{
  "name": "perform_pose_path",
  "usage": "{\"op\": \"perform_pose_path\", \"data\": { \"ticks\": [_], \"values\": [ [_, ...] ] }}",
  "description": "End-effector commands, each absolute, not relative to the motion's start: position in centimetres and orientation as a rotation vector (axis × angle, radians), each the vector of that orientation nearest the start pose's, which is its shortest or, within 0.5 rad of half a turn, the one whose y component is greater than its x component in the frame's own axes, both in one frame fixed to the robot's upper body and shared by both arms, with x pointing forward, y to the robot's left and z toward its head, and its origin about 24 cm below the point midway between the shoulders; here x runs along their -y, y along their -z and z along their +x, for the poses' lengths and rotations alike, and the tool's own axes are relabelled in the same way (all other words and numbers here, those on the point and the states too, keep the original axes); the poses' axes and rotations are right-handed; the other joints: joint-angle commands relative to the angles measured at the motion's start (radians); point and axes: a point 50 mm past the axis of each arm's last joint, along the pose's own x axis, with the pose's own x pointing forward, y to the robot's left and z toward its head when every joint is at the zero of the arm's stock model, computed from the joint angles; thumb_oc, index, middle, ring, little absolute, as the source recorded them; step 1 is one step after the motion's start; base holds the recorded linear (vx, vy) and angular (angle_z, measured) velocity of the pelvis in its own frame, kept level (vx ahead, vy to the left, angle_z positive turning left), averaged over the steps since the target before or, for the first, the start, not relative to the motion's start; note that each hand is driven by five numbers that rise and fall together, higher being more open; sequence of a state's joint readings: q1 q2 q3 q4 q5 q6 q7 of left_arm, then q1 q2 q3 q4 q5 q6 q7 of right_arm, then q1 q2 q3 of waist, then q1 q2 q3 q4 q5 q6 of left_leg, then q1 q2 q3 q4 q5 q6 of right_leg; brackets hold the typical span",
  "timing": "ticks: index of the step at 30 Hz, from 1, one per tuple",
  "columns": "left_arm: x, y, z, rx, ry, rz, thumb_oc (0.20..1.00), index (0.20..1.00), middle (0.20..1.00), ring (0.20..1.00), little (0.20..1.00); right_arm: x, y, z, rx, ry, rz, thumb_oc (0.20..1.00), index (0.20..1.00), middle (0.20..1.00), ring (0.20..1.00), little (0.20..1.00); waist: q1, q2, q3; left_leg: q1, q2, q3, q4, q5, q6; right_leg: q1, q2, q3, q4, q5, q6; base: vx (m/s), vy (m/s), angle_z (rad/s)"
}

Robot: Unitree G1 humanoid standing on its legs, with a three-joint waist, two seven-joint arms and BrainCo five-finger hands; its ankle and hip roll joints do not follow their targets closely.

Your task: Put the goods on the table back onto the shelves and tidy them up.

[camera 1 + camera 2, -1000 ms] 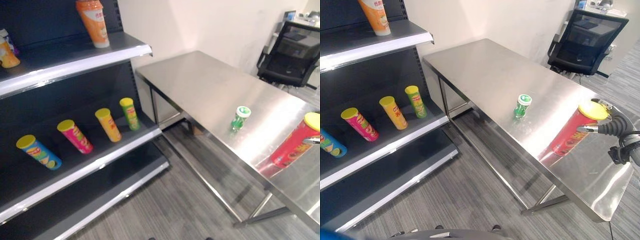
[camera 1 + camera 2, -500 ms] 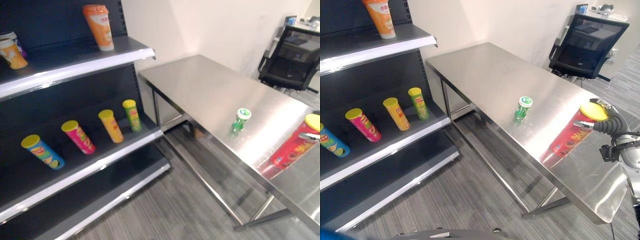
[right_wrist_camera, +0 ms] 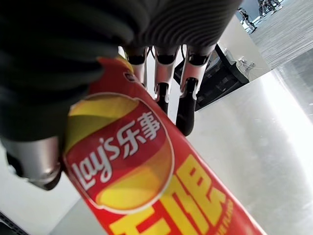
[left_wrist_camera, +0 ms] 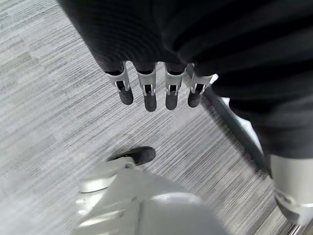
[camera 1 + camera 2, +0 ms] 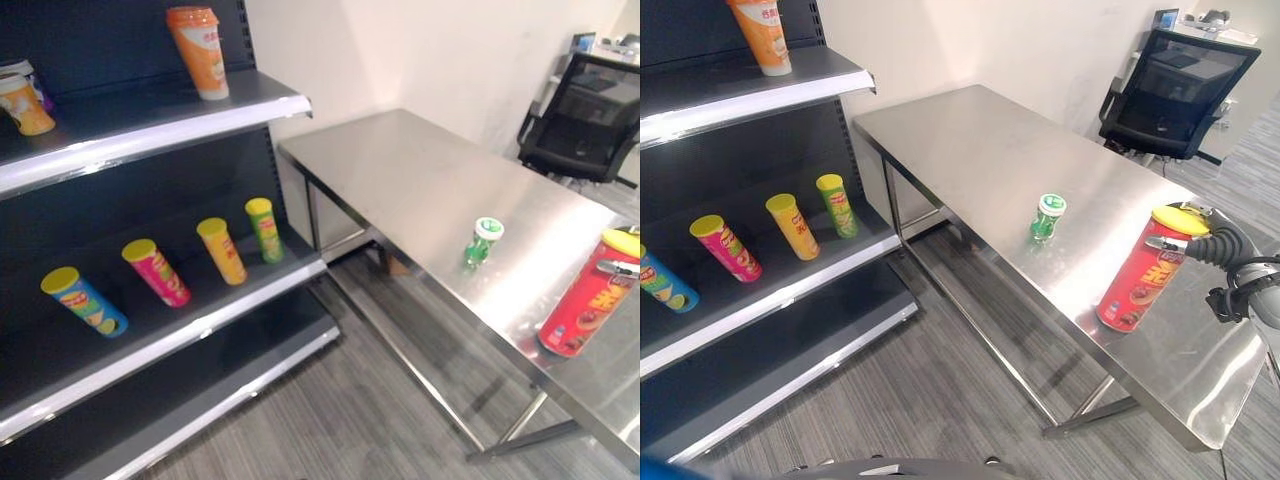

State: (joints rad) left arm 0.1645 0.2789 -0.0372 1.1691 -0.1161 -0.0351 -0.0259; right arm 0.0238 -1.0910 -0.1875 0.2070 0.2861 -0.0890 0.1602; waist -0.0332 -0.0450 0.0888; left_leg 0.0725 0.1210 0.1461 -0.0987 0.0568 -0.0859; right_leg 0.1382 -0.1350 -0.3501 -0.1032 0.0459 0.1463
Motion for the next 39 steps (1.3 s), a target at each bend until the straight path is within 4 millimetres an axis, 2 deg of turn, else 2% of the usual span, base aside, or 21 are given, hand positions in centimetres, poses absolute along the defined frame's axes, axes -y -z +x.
{"op": "perform_pose_path", "data": {
  "ticks": [1,5,7,9,10,11,12,13,15,16,17,19,21,23,27,28,29,30,32,37,39],
  "values": [
    [-27.5,15.1,6.6,-1.167,-0.310,0.106,1.000,1.000,1.000,1.000,1.000,34.6,-22.2,25.3,0.295,0.142,-0.763,0.200,0.200,0.200,0.200,0.200,0.083,-0.034,0.048,-0.041,0.023,-0.039,0.083,-0.056,-0.043,-0.034,0.009,0.022,0.049,-0.097,-0.015,-0.08,-0.047,0.09],
    [-27.0,14.9,7.9,-1.118,-0.323,0.092,1.000,1.000,1.000,1.000,1.000,33.7,-24.5,24.8,0.465,0.228,-0.766,0.200,0.200,0.200,0.200,0.200,0.091,-0.035,0.075,-0.119,0.065,-0.053,0.183,-0.063,-0.065,-0.037,-0.016,-0.026,0.054,-0.096,-0.021,-0.13,0.083,0.55],
    [-27.2,14.8,8.1,-1.106,-0.348,0.095,1.000,1.000,1.000,1.000,1.000,32.9,-25.2,24.7,0.532,0.232,-0.763,0.200,0.200,0.200,0.200,0.200,0.086,-0.036,0.080,-0.092,0.139,-0.060,0.174,-0.053,-0.076,-0.043,-0.054,-0.037,0.059,-0.084,-0.009,-0.06,0.305,0.57],
    [-27.5,14.7,8.3,-1.096,-0.363,0.114,1.000,1.000,1.000,1.000,1.000,32.6,-25.9,24.2,0.587,0.259,-0.766,0.200,0.200,0.200,0.200,0.200,0.069,-0.025,0.082,-0.054,0.243,-0.043,0.158,0.019,-0.092,-0.061,-0.104,-0.055,0.083,-0.078,0.019,-0.07,0.381,0.19],
    [-27.5,14.7,8.3,-1.096,-0.363,0.114,1.000,1.000,1.000,1.000,1.000,32.7,-26.0,24.2,0.588,0.260,-0.766,0.200,0.200,0.200,0.200,0.200,0.068,-0.025,0.081,-0.055,0.242,-0.044,0.153,0.024,-0.091,-0.064,-0.105,-0.057,0.084,-0.077,0.018,-0.06,0.580,0.27],
    [-27.9,14.6,8.4,-1.093,-0.369,0.131,1.000,1.000,1.000,1.000,1.000,32.7,-26.1,23.7,0.610,0.286,-0.771,0.200,0.200,0.200,0.200,0.200,0.051,-0.002,0.059,-0.026,0.302,-0.052,0.132,0.116,-0.131,-0.087,-0.138,-0.061,0.114,-0.071,0.046,-0.01,0.585,0.37],
    [-28.0,14.6,8.2,-1.099,-0.370,0.144,1.000,1.000,1.000,1.000,1.000,32.7,-26.0,23.5,0.620,0.302,-0.769,0.200,0.200,0.200,0.200,0.200,0.051,0.011,0.047,-0.008,0.316,-0.070,0.112,0.122,-0.151,-0.100,-0.160,-0.062,0.133,-0.069,0.059,0.00,0.586,0.43],
    [-28.0,14.6,8.2,-1.100,-0.369,0.145,1.000,1.000,1.000,1.000,1.000,32.8,-26.0,23.5,0.619,0.303,-0.770,0.200,0.200,0.200,0.200,0.200,0.051,0.012,0.046,-0.007,0.317,-0.071,0.109,0.123,-0.152,-0.102,-0.160,-0.063,0.138,-0.071,0.060,0.07,0.546,0.64],
    [-27.8,14.7,7.9,-1.118,-0.339,0.175,1.000,1.000,1.000,1.000,1.000,32.8,-25.7,22.7,0.622,0.343,-0.782,0.200,0.200,0.200,0.200,0.200,0.048,0.020,0.019,0.003,0.268,-0.123,0.085,-0.038,-0.154,-0.102,-0.258,-0.063,0.183,-0.025,0.106,0.08,0.548,0.52],
    [-27.9,14.7,8.0,-1.117,-0.338,0.178,1.000,1.000,1.000,1.000,1.000,32.9,-25.7,22.6,0.621,0.345,-0.782,0.200,0.200,0.200,0.200,0.200,0.049,0.015,0.017,-0.004,0.261,-0.126,0.089,-0.037,-0.151,-0.105,-0.265,-0.063,0.181,-0.021,0.107,0.02,0.608,0.31],
    [-28.1,14.4,8.6,-1.114,-0.280,0.239,1.000,1.000,1.000,1.000,1.000,33.2,-25.0,22.5,0.601,0.383,-0.769,0.200,0.200,0.200,0.200,0.200,0.047,0.006,0.024,0.010,0.204,-0.103,0.074,-0.108,-0.123,-0.132,-0.353,-0.053,0.251,0.119,0.116,-0.04,0.615,0.45],
    [-28.9,14.1,8.7,-1.106,-0.287,0.269,1.000,1.000,1.000,1.000,1.000,32.4,-24.2,23.3,0.587,0.355,-0.777,0.200,0.200,0.200,0.200,0.200,0.063,-0.008,0.034,0.032,0.135,-0.055,0.031,-0.117,-0.078,-0.170,-0.445,-0.085,0.285,0.308,0.116,-0.09,0.713,0.59],
    [-29.4,13.8,8.7,-1.103,-0.303,0.272,1.000,1.000,1.000,1.000,1.000,32.0,-24.1,23.6,0.584,0.342,-0.774,0.200,0.200,0.200,0.200,0.200,0.062,-0.008,0.043,0.044,0.106,-0.045,0.014,-0.114,-0.056,-0.180,-0.462,-0.090,0.305,0.315,0.116,-0.06,0.451,-0.03],
    [-31.2,12.9,9.1,-1.075,-0.345,0.293,1.000,1.000,1.000,1.000,1.000,32.3,-23.6,23.1,0.564,0.349,-0.774,0.200,0.200,0.200,0.200,0.200,0.041,-0.004,0.057,0.019,0.060,-0.062,0.011,-0.097,-0.022,-0.227,-0.325,-0.006,0.375,0.174,0.091,-0.05,0.509,0.18],
    [-31.8,13.2,7.2,-1.152,-0.368,0.290,1.000,1.000,1.000,1.000,1.000,32.3,-23.5,22.9,0.552,0.338,-0.790,0.200,0.200,0.200,0.200,0.200,0.043,-0.006,0.066,-0.001,-0.004,-0.094,0.011,-0.068,0.008,-0.251,-0.063,-0.004,0.385,-0.075,0.003,-0.04,0.252,0.61],
    [-31.8,13.2,7.2,-1.152,-0.369,0.290,1.000,1.000,1.000,1.000,1.000,32.3,-23.5,23.0,0.552,0.338,-0.789,0.200,0.200,0.200,0.200,0.200,0.043,-0.006,0.065,-0.004,-0.002,-0.094,0.011,-0.066,0.007,-0.252,-0.062,-0.006,0.383,-0.074,0.000,-0.03,0.156,0.57],
    [-31.4,13.6,6.5,-1.172,-0.375,0.263,1.000,1.000,1.000,1.000,1.000,31.6,-23.5,23.1,0.569,0.294,-0.790,0.200,0.200,0.200,0.200,0.200,0.051,-0.021,0.075,-0.001,-0.043,-0.095,0.011,-0.063,0.012,-0.262,0.031,0.019,0.362,-0.100,-0.010,-0.03,0.124,0.41],
    [-30.9,13.8,6.3,-1.181,-0.366,0.246,1.000,1.000,1.000,1.000,1.000,31.2,-23.4,23.3,0.568,0.268,-0.804,0.200,0.200,0.200,0.200,0.200,0.059,-0.032,0.080,-0.005,-0.066,-0.095,0.011,-0.064,0.012,-0.247,0.060,0.019,0.304,-0.103,-0.030,-0.01,0.146,0.25],
    [-30.1,14.3,5.7,-1.193,-0.356,0.215,1.000,1.000,1.000,1.000,1.000,30.2,-23.2,23.7,0.557,0.209,-0.840,0.200,0.200,0.200,0.200,0.200,0.074,-0.049,0.073,-0.007,-0.105,-0.124,0.011,-0.069,0.020,-0.175,0.081,0.051,0.165,-0.096,-0.052,0.01,0.042,0.14],
    [-28.1,15.0,4.8,-1.201,-0.355,0.127,1.000,1.000,1.000,1.000,1.000,28.0,-21.8,24.3,0.545,0.098,-0.862,0.200,0.200,0.200,0.200,0.200,0.106,-0.049,0.076,-0.033,-0.124,-0.114,0.107,-0.107,0.025,-0.100,0.086,0.089,0.076,-0.075,-0.053,0.02,0.047,-0.01],
    [-27.6,15.1,5.4,-1.185,-0.325,0.131,1.000,1.000,1.000,1.000,1.000,27.5,-21.3,24.4,0.525,0.064,-0.897,0.200,0.200,0.200,0.200,0.200,0.096,-0.049,0.106,-0.123,-0.079,-0.069,0.227,-0.108,-0.014,-0.084,0.051,0.057,0.054,-0.072,-0.047,-0.12,0.187,0.20]
  ]
}}
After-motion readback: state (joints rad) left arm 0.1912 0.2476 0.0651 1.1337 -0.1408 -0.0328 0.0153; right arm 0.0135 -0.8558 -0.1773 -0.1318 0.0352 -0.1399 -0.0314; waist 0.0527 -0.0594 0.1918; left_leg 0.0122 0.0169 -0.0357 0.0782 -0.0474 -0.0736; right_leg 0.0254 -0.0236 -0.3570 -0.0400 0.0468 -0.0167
